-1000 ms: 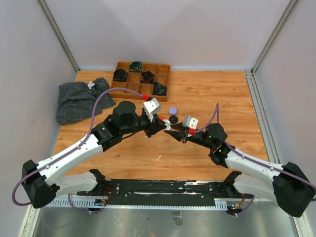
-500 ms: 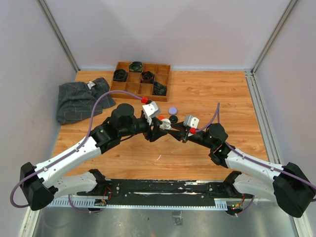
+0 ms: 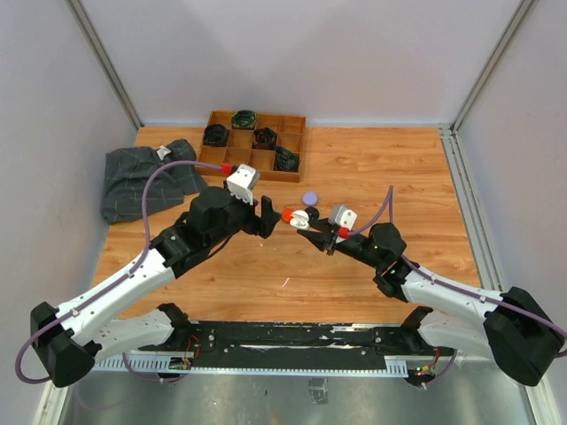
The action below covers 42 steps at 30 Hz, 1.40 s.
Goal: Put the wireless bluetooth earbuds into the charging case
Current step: Adjust the earbud with the charging case, then adjust the earbud at the center of the board.
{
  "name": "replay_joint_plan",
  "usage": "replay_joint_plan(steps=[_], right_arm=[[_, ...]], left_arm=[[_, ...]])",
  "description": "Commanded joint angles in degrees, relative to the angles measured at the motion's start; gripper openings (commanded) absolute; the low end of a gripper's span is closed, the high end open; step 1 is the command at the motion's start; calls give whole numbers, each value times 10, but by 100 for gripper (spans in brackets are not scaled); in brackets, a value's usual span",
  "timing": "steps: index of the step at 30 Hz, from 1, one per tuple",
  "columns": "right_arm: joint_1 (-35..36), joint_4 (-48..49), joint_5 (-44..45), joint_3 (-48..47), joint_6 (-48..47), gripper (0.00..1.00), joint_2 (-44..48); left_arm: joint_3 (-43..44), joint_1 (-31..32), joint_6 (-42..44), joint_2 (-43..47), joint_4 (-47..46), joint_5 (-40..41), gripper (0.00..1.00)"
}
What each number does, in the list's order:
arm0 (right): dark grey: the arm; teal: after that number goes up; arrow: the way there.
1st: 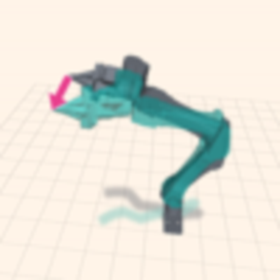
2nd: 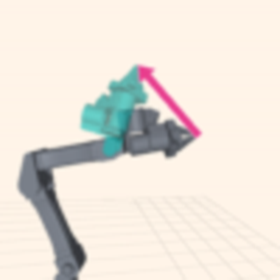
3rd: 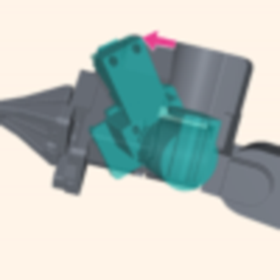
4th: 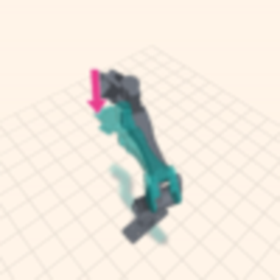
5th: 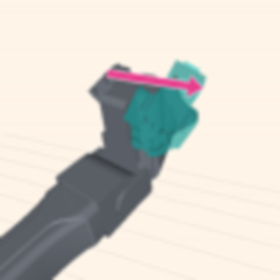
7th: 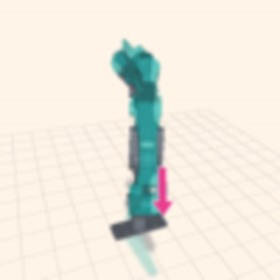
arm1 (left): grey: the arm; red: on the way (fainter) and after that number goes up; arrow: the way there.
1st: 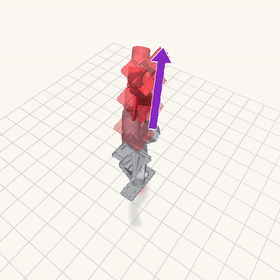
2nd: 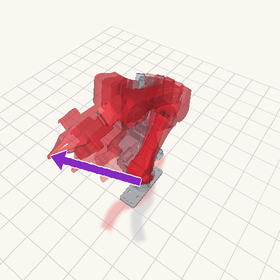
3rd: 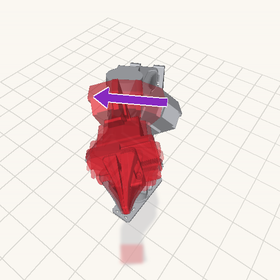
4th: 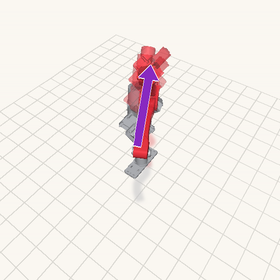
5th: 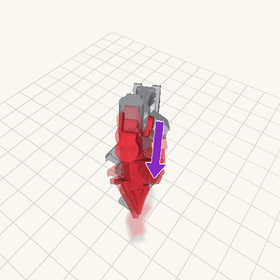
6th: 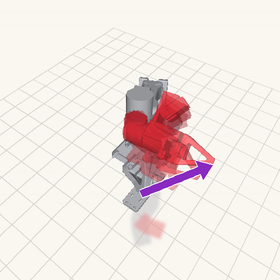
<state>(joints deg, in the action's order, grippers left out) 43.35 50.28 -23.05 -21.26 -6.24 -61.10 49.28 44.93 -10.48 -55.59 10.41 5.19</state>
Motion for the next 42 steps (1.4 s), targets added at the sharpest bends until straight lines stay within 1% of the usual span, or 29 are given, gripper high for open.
replay_joint_plan(steps=[1, 4, 6, 14, 18, 25, 30, 33, 36, 40, 42], right_arm=[[-1, 40, 28, 13, -1, 1, -3], [0, 40, 37, 14, -3, 1, -8], [0, 40, 40, 15, -3, 1, -10], [0, 65, 46, 21, 7, 1, -37], [0, 70, 49, 23, 5, 1, -46], [-1, 75, 48, 25, 4, 1, -56], [-1, 78, 45, 26, 4, 1, -63], [0, 79, 43, 25, 4, 1, -66], [-1, 80, 43, 25, 4, 1, -68], [-1, 81, 40, 24, 4, 1, -72], [0, 82, 39, 25, 5, 1, -73]], left_arm=[[-18, -51, -88, -24, 36, 110, 80], [-30, -106, -139, -47, 59, 145, 81], [-37, -139, -156, -67, 62, 131, 80], [-46, -234, -201, -184, 32, 119, 77], [-32, -263, -207, -253, 8, 122, 76], [27, -271, -197, -370, 1, 147, 75], [57, -272, -192, -421, 4, 155, 72], [63, -271, -188, -435, 12, 160, 67], [63, -271, -183, -442, 29, 160, 59], [57, -271, -177, -432, 56, 155, 50], [51, -271, -172, -423, 66, 156, 47]])
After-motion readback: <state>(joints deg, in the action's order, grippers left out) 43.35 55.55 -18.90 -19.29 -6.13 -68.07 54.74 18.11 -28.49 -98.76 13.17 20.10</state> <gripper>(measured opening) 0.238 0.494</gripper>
